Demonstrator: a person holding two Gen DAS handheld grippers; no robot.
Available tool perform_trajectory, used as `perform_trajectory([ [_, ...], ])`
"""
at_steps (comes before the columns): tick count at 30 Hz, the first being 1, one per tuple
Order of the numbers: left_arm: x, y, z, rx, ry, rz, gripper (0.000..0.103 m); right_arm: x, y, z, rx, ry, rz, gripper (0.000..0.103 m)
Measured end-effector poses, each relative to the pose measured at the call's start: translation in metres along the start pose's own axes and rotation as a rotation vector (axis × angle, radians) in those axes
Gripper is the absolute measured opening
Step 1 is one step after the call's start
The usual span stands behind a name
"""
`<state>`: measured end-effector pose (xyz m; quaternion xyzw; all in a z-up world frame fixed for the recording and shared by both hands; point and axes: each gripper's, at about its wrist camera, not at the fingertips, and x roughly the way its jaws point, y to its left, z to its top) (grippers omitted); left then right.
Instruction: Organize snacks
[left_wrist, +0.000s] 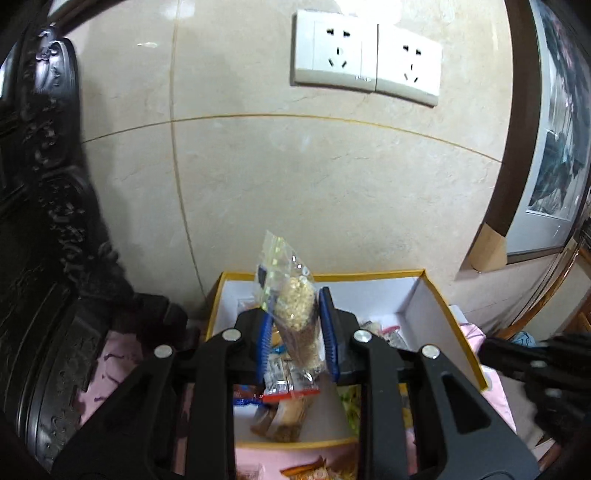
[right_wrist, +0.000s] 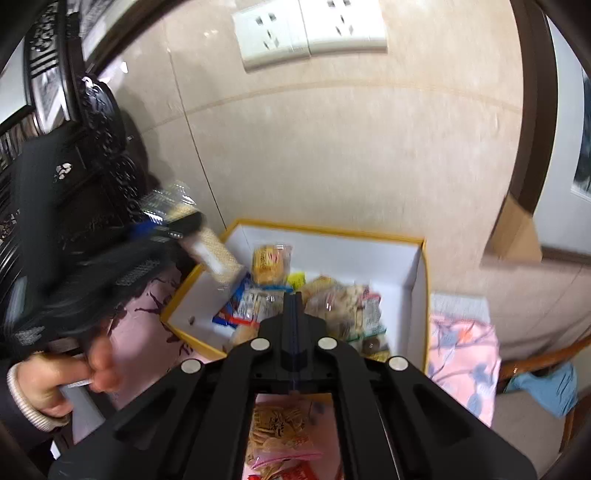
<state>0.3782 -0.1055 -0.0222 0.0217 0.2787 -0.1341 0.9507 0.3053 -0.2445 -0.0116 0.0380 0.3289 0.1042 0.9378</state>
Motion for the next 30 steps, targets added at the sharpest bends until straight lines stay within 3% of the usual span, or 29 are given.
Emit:
perform_trajectory([
  [5,0.008,0.002,-0.008,-0.017,0.019,-0.008,0.024,-0.003,-0.006,-0.023,0.031,0.033,0.033,0.0],
  [9,0.0,0.003,-0.015,-0.015,0.016,-0.005,0.024,0.018,0.004,-0.088,0.083,0.171,0.114,0.004],
  [10,-0.002,0.003,-0.015,-0.016,0.015,-0.007,0.024,0.025,0.005,-0.103,0.101,0.205,0.132,0.017],
  [11,-0.006,0.003,-0.016,-0.015,0.013,-0.009,0.024,0.032,0.007,-0.119,0.118,0.244,0.144,0.037],
  [13,-0.011,0.004,-0.018,-0.017,0.009,-0.007,0.024,0.035,0.014,-0.136,0.096,0.257,0.14,0.056],
  [16,-0.018,0.007,-0.02,-0.031,0.006,-0.01,0.024,0.037,0.026,-0.152,0.004,0.262,0.142,0.057],
  [19,-0.021,0.01,-0.022,-0.052,0.01,-0.013,0.024,0.052,0.034,-0.161,-0.09,0.307,0.091,0.057],
  [26,-0.024,0.014,-0.028,-0.072,0.019,-0.006,0.024,0.095,0.028,-0.166,-0.166,0.368,0.019,0.056],
  [27,-0.025,0.015,-0.031,-0.071,0.023,-0.002,0.024,0.099,0.025,-0.167,-0.15,0.368,0.029,0.054],
  [29,-0.025,0.016,-0.034,-0.07,0.028,0.002,0.024,0.097,0.021,-0.167,-0.124,0.369,0.055,0.032],
  [30,-0.025,0.017,-0.036,-0.072,0.031,0.003,0.024,0.096,0.021,-0.167,-0.126,0.373,0.057,0.031],
])
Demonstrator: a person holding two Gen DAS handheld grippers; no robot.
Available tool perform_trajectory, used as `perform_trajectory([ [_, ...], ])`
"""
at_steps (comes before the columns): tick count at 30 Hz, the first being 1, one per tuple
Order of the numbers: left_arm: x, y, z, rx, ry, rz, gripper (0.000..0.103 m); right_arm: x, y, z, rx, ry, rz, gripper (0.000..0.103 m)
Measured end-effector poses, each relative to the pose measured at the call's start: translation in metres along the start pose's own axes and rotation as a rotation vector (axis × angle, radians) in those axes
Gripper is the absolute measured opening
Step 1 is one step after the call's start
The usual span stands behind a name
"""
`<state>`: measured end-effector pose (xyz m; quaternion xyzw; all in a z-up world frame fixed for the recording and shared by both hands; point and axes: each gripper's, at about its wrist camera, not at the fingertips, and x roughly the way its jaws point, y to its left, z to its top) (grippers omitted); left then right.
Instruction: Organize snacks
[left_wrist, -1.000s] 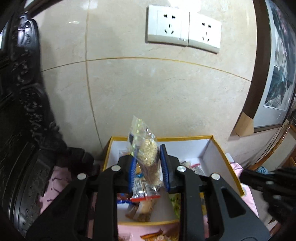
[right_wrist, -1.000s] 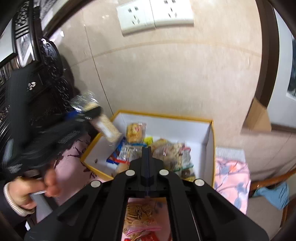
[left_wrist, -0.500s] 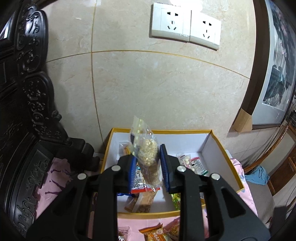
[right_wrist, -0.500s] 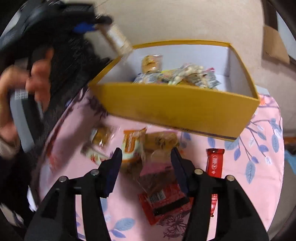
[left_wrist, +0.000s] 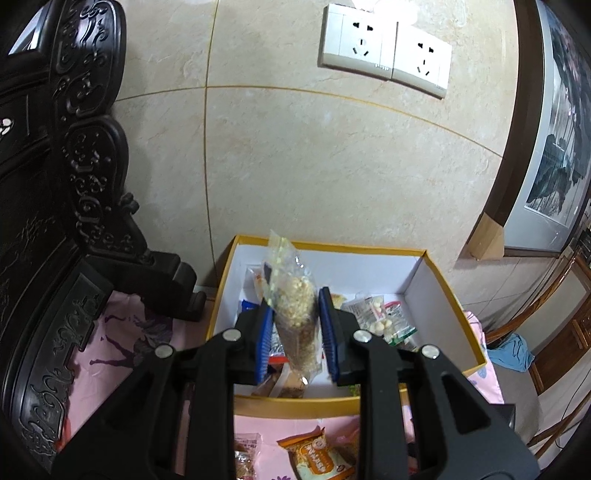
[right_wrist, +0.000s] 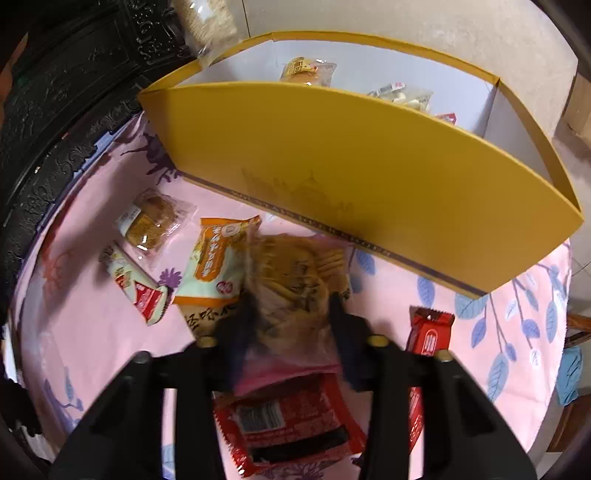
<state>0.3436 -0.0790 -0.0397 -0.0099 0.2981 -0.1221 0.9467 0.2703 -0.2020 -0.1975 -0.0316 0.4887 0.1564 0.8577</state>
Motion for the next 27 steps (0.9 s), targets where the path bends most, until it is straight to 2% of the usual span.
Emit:
perform_trajectory([
  [3,0.001,0.002,-0.001,-0.01,0.004,0.004,0.024,-0.005,0.0,0.001,0.003,0.012,-0.008,0.025],
  [5,0.0,0.003,0.0,-0.013,0.0,0.003,0.024,-0.016,-0.004,0.004,0.028,-0.007,-0.004,0.017],
  [11,-0.001,0.005,0.003,-0.022,-0.008,0.005,0.024,-0.06,-0.005,0.014,0.058,-0.094,0.049,0.016],
  [18,0.001,0.0,0.012,-0.018,-0.023,-0.007,0.024,-0.123,-0.011,0.054,0.092,-0.279,0.111,0.014],
  [20,0.001,-0.002,0.017,-0.016,-0.031,-0.009,0.024,-0.129,-0.017,0.068,0.099,-0.322,0.097,0.0],
  [24,0.006,-0.004,0.022,-0.022,-0.029,-0.008,0.024,-0.129,-0.038,0.105,0.107,-0.397,0.062,0.0],
  [26,0.007,-0.004,0.022,-0.031,-0.024,-0.008,0.024,-0.114,-0.044,0.115,0.127,-0.373,0.066,0.0],
  [27,0.007,-0.004,0.021,-0.031,-0.026,-0.007,0.024,-0.107,-0.048,0.12,0.145,-0.337,0.094,0.0],
])
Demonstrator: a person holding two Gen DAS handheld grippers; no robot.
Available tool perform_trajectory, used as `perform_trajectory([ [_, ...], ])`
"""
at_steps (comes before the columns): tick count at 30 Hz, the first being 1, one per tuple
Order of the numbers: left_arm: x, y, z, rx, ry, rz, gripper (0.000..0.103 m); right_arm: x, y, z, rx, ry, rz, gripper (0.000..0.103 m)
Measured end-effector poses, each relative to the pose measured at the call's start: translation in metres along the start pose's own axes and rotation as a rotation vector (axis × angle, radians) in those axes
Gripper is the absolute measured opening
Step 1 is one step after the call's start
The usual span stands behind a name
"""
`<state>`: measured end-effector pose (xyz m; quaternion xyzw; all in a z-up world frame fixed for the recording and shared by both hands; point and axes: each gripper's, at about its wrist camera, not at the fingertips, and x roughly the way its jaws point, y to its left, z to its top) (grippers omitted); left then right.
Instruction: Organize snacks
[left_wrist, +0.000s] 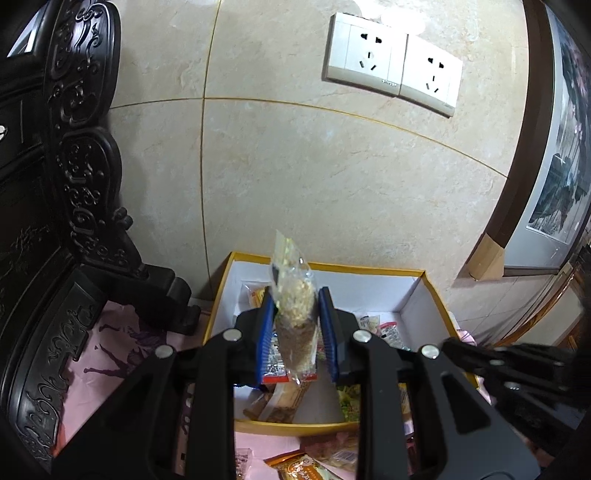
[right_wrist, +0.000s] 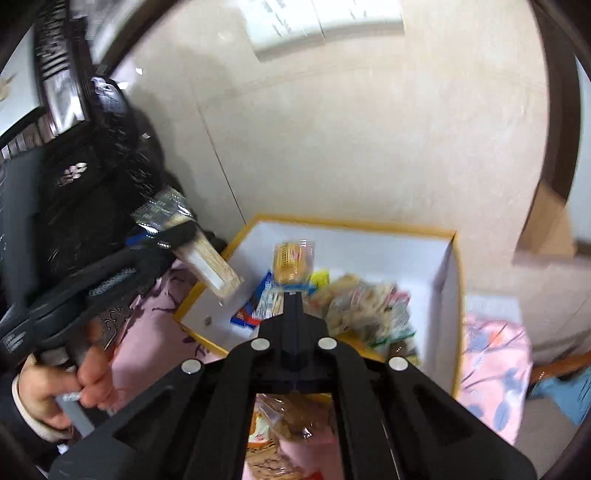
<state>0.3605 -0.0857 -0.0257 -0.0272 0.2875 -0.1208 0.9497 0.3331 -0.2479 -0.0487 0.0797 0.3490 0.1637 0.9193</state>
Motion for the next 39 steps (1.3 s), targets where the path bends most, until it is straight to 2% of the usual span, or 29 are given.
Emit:
perform_trajectory([
  [2,-0.002,0.001,-0.001,-0.006,-0.005,-0.006,0.024,-0.015,0.004,0.004,-0.042,-0.043,0.0,0.0],
  [4,-0.001,0.002,-0.002,-0.007,-0.003,-0.011,0.024,-0.03,0.013,-0.006,-0.111,-0.044,0.065,0.0],
  [6,0.0,0.002,-0.003,-0.007,-0.003,-0.01,0.024,-0.032,0.023,-0.033,-0.181,-0.004,0.079,0.015],
  [7,-0.001,0.002,-0.004,-0.009,-0.002,-0.01,0.024,-0.028,0.022,-0.05,-0.183,0.032,0.075,0.044],
  [8,-0.002,0.003,-0.004,-0.009,-0.003,-0.01,0.024,-0.024,0.02,-0.061,-0.17,0.053,0.069,0.068],
  [10,-0.007,0.003,-0.007,0.001,-0.006,-0.002,0.024,-0.008,0.013,-0.087,-0.146,0.099,0.021,0.079],
  [12,-0.009,0.004,-0.008,0.005,-0.005,-0.002,0.023,0.01,0.002,-0.104,-0.114,0.164,0.005,0.084],
  [14,-0.01,0.006,-0.009,0.008,0.0,0.0,0.02,0.028,-0.005,-0.113,-0.101,0.206,0.013,0.084],
  [19,-0.011,0.005,-0.009,0.011,-0.004,0.002,0.02,0.074,-0.006,-0.116,-0.119,0.292,0.028,0.084],
  [21,-0.01,0.005,-0.01,0.014,0.0,0.001,0.019,0.086,-0.002,-0.117,-0.137,0.315,0.034,0.071],
  [22,-0.009,0.006,-0.011,0.012,0.005,0.0,0.017,0.09,-0.002,-0.117,-0.131,0.326,0.042,0.044],
  [23,-0.007,0.007,-0.013,0.011,0.011,0.002,0.016,0.093,-0.003,-0.115,-0.107,0.343,0.079,0.033],
  [27,-0.003,0.012,-0.018,-0.005,0.027,0.006,0.014,0.09,0.002,-0.115,-0.105,0.363,0.059,0.03],
  [31,-0.006,0.016,-0.017,-0.008,0.02,0.011,0.014,0.068,-0.001,-0.117,-0.069,0.335,0.104,0.029],
  [35,-0.008,0.021,-0.017,-0.014,0.017,0.018,0.014,0.038,0.003,-0.104,-0.056,0.272,0.124,0.029],
  [39,-0.013,0.025,-0.015,-0.033,0.009,0.023,0.014,0.003,0.007,-0.068,-0.045,0.149,0.145,0.029],
])
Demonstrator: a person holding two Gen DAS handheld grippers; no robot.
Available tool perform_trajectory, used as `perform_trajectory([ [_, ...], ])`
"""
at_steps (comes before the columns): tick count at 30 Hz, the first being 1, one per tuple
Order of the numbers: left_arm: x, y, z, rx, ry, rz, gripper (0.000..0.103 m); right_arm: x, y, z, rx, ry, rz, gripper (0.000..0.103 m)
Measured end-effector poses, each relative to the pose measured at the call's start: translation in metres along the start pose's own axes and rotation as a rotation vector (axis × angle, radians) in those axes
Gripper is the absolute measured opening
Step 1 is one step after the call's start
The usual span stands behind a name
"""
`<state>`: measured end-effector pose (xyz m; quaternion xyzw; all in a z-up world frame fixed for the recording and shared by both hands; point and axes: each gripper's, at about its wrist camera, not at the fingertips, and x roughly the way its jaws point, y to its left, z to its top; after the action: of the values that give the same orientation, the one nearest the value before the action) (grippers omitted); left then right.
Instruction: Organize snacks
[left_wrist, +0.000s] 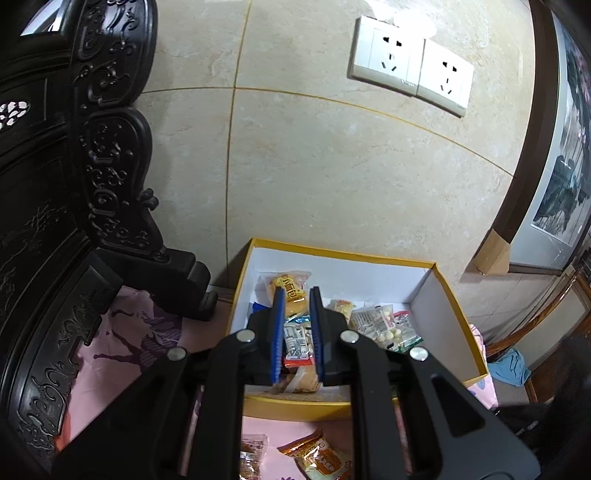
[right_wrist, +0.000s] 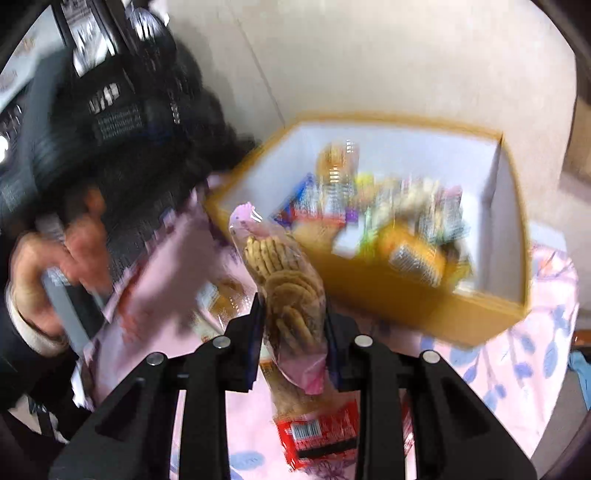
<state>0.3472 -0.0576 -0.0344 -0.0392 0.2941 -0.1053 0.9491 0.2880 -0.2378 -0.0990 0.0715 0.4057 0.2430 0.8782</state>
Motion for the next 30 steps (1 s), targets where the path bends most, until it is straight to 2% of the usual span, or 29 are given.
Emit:
perform_trajectory([
  [3,-0.001,0.0,0.0,-0.002,0.006,0.002,0.014,-0.01,-0.004,0.029,0.005,-0.095,-0.044,0.029],
  [5,-0.002,0.0,-0.001,-0.003,0.011,0.001,0.014,-0.007,-0.012,0.042,0.022,-0.12,-0.076,0.03],
  [8,-0.003,0.001,-0.002,-0.005,0.013,0.006,0.014,0.007,-0.026,0.056,0.054,-0.1,-0.127,0.032],
  [10,-0.005,0.002,-0.004,-0.002,0.013,0.01,0.021,0.004,-0.029,0.055,0.068,-0.092,-0.142,0.033],
  [12,-0.006,0.004,-0.006,-0.004,0.01,0.016,0.028,-0.002,-0.027,0.051,0.072,-0.098,-0.138,0.043],
  [13,-0.006,0.006,-0.007,-0.007,0.011,0.019,0.032,-0.006,-0.025,0.047,0.067,-0.108,-0.146,0.051],
  [14,-0.007,0.007,-0.008,-0.009,0.013,0.021,0.034,-0.012,-0.021,0.041,0.064,-0.115,-0.145,0.055],
  [16,-0.012,0.01,-0.013,-0.011,0.007,0.03,0.048,-0.018,-0.018,0.028,0.061,-0.108,-0.118,0.057],
  [21,-0.023,0.019,-0.041,-0.011,0.027,0.042,0.063,-0.017,-0.01,-0.021,0.027,-0.009,-0.086,0.059],
  [26,-0.027,0.019,-0.089,0.034,0.094,0.045,0.066,-0.005,-0.011,-0.075,0.04,0.093,-0.096,0.059],
  [30,-0.026,0.027,-0.125,0.01,0.162,0.041,0.068,0.007,-0.004,-0.1,0.022,0.144,-0.104,0.06],
])
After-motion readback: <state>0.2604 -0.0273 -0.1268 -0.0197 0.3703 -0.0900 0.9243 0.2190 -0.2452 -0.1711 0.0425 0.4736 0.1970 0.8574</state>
